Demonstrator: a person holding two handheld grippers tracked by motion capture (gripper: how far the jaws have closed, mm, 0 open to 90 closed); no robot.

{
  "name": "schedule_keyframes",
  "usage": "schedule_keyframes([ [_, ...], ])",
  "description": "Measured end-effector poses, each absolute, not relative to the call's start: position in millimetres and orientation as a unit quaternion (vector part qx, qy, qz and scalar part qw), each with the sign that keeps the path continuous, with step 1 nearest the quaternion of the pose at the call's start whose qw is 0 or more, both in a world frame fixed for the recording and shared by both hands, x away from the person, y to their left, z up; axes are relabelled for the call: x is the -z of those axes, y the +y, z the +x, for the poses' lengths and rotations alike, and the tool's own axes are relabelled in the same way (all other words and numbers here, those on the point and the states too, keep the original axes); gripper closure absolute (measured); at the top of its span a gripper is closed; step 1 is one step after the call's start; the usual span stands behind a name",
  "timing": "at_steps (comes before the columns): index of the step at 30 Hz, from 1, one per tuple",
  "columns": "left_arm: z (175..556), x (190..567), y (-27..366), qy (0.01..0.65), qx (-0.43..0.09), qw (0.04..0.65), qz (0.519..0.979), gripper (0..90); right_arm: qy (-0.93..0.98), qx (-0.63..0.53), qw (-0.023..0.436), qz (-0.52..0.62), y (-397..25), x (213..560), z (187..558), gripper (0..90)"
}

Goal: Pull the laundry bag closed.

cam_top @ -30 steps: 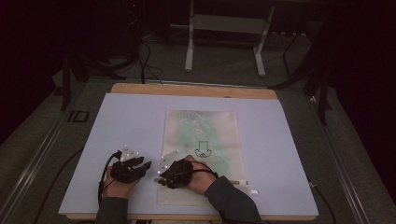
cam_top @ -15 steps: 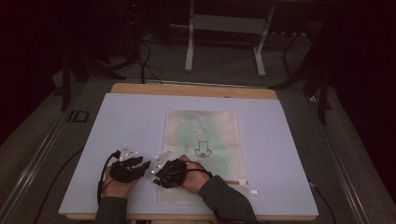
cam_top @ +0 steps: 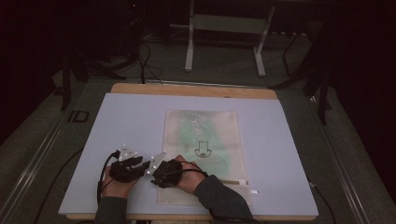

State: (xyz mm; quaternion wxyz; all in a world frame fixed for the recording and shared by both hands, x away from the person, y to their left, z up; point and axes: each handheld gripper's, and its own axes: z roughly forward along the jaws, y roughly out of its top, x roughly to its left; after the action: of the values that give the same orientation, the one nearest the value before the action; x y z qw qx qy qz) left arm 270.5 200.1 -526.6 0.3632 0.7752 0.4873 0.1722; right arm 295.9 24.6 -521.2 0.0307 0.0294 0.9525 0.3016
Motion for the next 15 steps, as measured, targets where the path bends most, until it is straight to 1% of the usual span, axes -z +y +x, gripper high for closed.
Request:
schedule_keyframes([
  [4,270.5,526.6,200.0,0.487,-0.172,0.363,0.775,59.9,0.952,-0.301,0.036,0.024,24.8,520.9,294.6,80.6],
  [7,270.5,526.6,200.2,0.488,-0.173,0.363,0.775,59.9,0.952,-0.303,0.041,0.025,24.8,520.5,293.8,80.6],
  [15,270.5,526.5,200.6,0.488,-0.174,0.364,0.774,59.8,0.943,-0.331,0.035,0.032,19.7,511.6,294.1,80.7],
])
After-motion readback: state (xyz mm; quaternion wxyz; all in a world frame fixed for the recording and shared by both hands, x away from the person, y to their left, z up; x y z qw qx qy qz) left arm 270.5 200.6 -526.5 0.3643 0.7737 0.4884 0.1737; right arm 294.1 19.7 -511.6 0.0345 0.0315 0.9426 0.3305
